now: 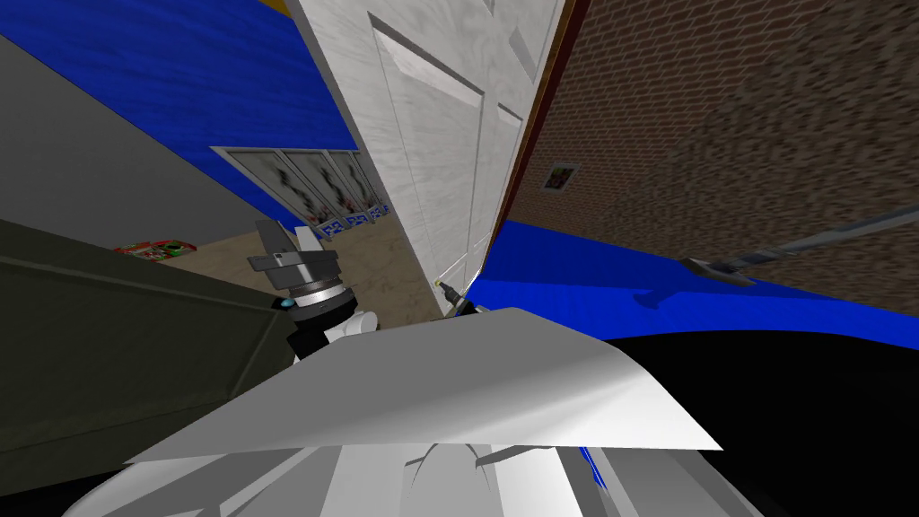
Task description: Push the door open
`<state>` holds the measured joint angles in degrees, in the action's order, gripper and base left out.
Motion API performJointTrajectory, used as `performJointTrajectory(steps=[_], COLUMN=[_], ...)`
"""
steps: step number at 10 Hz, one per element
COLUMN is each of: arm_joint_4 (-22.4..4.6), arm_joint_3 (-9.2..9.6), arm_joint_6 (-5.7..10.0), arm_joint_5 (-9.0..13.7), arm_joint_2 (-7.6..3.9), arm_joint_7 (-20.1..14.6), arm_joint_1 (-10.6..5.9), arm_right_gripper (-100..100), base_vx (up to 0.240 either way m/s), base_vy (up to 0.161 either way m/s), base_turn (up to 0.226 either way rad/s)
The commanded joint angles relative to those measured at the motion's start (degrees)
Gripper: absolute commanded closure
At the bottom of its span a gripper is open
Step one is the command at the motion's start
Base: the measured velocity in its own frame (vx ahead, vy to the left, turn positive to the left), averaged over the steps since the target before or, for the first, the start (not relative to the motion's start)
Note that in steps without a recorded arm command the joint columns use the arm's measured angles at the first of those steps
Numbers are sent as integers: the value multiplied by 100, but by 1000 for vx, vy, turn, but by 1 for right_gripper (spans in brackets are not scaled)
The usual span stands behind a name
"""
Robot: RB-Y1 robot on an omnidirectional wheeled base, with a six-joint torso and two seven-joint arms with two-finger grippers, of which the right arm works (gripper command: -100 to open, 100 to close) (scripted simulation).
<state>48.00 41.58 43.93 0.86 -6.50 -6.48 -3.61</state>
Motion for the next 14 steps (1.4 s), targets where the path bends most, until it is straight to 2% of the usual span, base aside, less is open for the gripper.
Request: performJointTrajectory(steps=[1, 3, 4, 9, 14], arm_joint_4=[-38, -34, -34, -34, -163], arm_joint_3=[-31, -33, -33, -33, -407], arm_joint_6=[20, 20, 20, 20, 0], arm_joint_5=[1, 1, 1, 1, 60], arm_joint_2=[33, 35, 35, 35, 87], arm_joint_7=[25, 27, 27, 27, 208], arm_joint_1=[-6, -4, -4, -4, -15], arm_right_gripper=[-100, -100, 100, 100, 100], base_vx=[207, 112, -10, -10, 123], base_vy=[137, 89, -8, -10, 139], base_turn=[35, 6, 9, 2, -39])
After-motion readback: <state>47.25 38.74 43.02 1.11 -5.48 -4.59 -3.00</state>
